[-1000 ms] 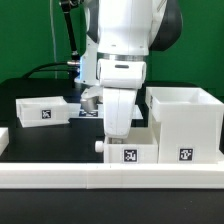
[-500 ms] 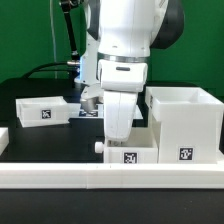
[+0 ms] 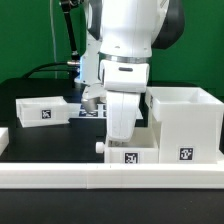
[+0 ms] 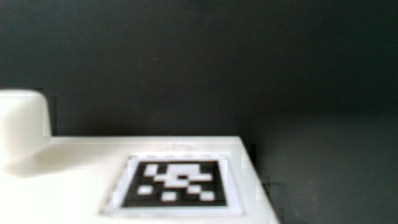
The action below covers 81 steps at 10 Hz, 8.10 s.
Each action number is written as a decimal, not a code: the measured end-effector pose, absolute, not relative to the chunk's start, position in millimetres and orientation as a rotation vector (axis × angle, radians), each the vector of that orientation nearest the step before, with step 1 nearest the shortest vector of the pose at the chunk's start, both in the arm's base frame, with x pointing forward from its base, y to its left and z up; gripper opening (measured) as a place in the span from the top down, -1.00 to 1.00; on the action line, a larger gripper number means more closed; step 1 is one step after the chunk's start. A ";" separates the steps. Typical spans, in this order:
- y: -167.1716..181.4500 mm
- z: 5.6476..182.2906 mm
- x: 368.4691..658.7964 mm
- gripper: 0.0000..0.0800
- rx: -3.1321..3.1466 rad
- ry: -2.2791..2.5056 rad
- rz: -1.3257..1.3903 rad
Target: Assemble drawer
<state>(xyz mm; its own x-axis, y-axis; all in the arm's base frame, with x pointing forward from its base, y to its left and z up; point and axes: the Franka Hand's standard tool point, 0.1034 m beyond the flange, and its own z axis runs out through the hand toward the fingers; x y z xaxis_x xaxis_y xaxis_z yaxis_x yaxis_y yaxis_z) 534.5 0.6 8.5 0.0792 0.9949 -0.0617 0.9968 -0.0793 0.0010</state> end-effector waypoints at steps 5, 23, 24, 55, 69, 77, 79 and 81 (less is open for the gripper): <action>-2.3 8.8 535.1 0.89 2.275 2.094 -0.070; -4.5 53.1 544.5 -0.61 2.198 2.130 -0.102; -15.0 61.2 547.4 -0.62 2.191 2.127 -0.101; 17.5 20.0 568.0 -0.62 2.360 2.487 0.157; -93.3 59.1 510.0 -0.62 2.430 2.173 0.216; -140.9 56.3 451.3 -0.62 2.624 1.842 0.254; -150.7 59.0 425.2 -0.62 2.728 1.573 0.238; -157.2 58.8 413.5 -0.62 2.739 1.528 0.229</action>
Offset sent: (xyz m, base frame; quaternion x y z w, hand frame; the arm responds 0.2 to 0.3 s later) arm 0.0000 0.0000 0.0000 0.0000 0.0000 0.0000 1.0000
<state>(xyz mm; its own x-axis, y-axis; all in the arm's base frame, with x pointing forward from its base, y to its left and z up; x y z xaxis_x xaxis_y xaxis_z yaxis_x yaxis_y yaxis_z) 413.5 -157.2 58.8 0.5170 0.8463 0.1284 0.8468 -0.5276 0.0676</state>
